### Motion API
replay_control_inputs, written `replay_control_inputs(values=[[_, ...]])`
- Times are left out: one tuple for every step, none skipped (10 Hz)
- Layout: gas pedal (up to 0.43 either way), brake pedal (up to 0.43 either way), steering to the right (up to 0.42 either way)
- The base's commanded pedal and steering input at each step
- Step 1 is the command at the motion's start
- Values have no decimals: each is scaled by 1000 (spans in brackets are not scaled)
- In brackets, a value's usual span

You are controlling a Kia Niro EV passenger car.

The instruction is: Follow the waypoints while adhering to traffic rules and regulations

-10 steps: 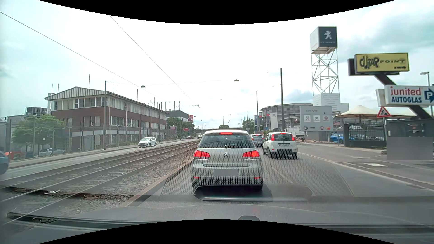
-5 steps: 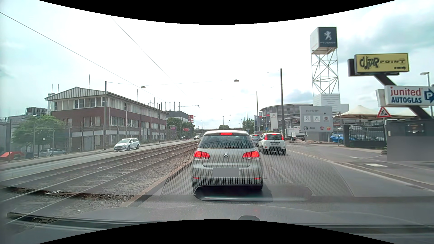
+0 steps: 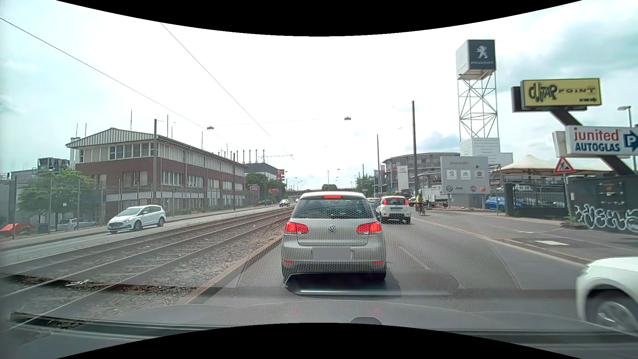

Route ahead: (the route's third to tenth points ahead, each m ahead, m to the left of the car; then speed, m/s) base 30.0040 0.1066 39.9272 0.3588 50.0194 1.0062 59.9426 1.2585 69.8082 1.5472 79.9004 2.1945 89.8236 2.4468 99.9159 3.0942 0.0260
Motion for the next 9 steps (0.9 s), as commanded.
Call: replay_control_inputs(values=[[0, 256, -7], [0, 256, -8], [0, 256, -8], [0, 256, -8], [0, 250, -8], [0, 250, -8], [0, 250, -8], [0, 250, -8], [0, 244, -8]])
